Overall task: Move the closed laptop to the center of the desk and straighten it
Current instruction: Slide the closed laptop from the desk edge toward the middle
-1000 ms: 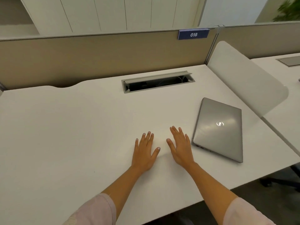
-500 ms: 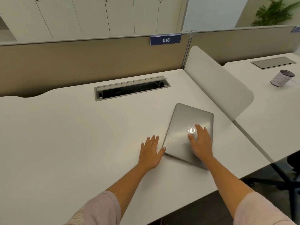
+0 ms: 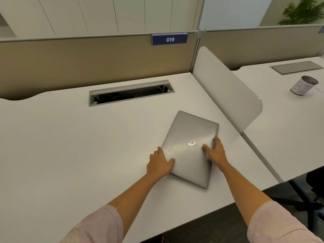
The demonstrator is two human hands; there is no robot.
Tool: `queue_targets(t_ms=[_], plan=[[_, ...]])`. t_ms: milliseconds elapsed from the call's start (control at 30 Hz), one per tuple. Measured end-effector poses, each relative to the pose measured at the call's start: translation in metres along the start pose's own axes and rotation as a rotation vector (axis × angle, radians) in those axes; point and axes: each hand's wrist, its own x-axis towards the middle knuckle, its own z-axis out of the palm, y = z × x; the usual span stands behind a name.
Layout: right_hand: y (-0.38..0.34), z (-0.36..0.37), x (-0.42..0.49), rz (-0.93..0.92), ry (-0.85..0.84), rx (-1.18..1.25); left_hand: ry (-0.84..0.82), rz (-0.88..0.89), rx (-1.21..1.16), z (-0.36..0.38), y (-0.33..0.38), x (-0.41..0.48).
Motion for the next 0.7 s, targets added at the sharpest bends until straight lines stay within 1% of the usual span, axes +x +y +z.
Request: queue_targets(t_ms=[167, 300, 467, 600, 700], plan=[[-0.012, 0.004, 0.019, 0.135, 0.099, 0.114, -0.003, -0.058, 0.041, 0.000, 0.009, 0.007], [-0.023, 0.005, 0.028, 0.245, 0.150, 0.095, -0.014, -0.120, 0.049, -0.002, 0.015, 0.011], [-0.036, 0.005, 0.035, 0.364, 0.157, 0.036, -0.061, -0.164, -0.053, -0.006, 0.014, 0.016], [-0.043, 0.001, 0.038, 0.435, 0.133, -0.012, -0.048, -0.147, -0.091, -0.007, 0.009, 0.016], [-0.048, 0.002, 0.038, 0.464, 0.115, 0.002, -0.044, -0.152, -0.111, -0.013, 0.004, 0.017]])
